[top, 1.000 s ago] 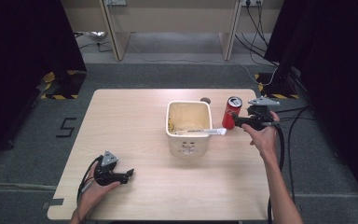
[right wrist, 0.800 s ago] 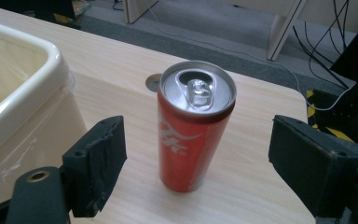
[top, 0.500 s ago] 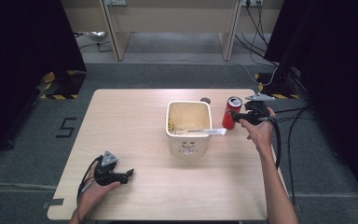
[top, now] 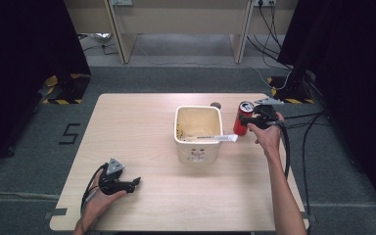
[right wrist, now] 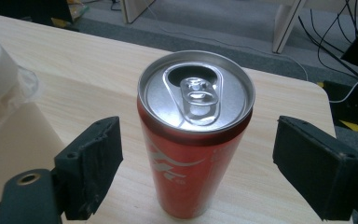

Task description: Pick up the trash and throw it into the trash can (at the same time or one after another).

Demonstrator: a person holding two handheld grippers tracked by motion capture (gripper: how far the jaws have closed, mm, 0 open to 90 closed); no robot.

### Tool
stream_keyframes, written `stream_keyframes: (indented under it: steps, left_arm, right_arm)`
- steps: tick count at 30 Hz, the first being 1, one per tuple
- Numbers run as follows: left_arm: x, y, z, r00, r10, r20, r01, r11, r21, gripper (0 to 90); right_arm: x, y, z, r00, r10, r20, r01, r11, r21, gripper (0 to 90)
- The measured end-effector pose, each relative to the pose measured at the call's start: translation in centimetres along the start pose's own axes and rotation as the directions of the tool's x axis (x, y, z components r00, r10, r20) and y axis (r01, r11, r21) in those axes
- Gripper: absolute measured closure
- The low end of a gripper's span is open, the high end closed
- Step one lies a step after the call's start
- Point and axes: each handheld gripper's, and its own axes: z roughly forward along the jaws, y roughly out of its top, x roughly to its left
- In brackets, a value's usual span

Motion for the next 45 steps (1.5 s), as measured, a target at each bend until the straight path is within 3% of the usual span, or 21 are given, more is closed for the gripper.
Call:
stream_keyframes:
  steps: [4, 12, 23, 30, 31, 36, 45]
  left_arm:
    - [0.0, 0.0, 0.0, 1.0000, -0.002, 0.000, 0.002, 1.0000, -0.001, 13.5]
    - [0.0, 0.0, 0.0, 1.0000, -0.002, 0.000, 0.002, 1.0000, 0.000, 13.5]
    - [0.0, 0.0, 0.0, 1.0000, -0.003, 0.000, 0.003, 1.0000, -0.002, 13.5]
    - [0.0, 0.0, 0.0, 1.0000, -0.003, 0.000, 0.003, 1.0000, -0.002, 13.5]
    - [0.0, 0.0, 0.0, 1.0000, -0.003, 0.000, 0.003, 1.0000, -0.002, 13.5]
    - [0.0, 0.0, 0.0, 1.0000, -0.003, 0.000, 0.003, 1.0000, -0.002, 13.5]
    - [0.0, 0.0, 0.0, 1.0000, -0.003, 0.000, 0.003, 1.0000, -0.004, 13.5]
  right_arm:
    - [0.2, 0.1, 0.7, 1.0000, -0.008, 0.002, 0.008, 1.000, 0.000, 15.6]
    - [0.1, 0.1, 2.1, 0.9996, 0.024, 0.013, -0.024, 0.999, 0.021, 15.7]
    - [-0.1, -0.3, 3.2, 0.9988, 0.048, 0.005, -0.048, 0.999, 0.001, 16.6]
    - [-0.4, -0.5, 3.5, 0.9987, 0.052, -0.005, -0.052, 0.999, -0.002, 24.6]
    - [-0.4, -0.5, 3.4, 0.9993, 0.033, -0.018, -0.034, 0.999, -0.017, 33.1]
    - [-0.2, -0.3, 2.8, 0.9999, -0.009, -0.006, 0.009, 1.000, -0.019, 33.8]
    - [-0.4, 0.4, 0.7, 0.9998, 0.015, -0.016, -0.016, 0.999, -0.038, 34.0]
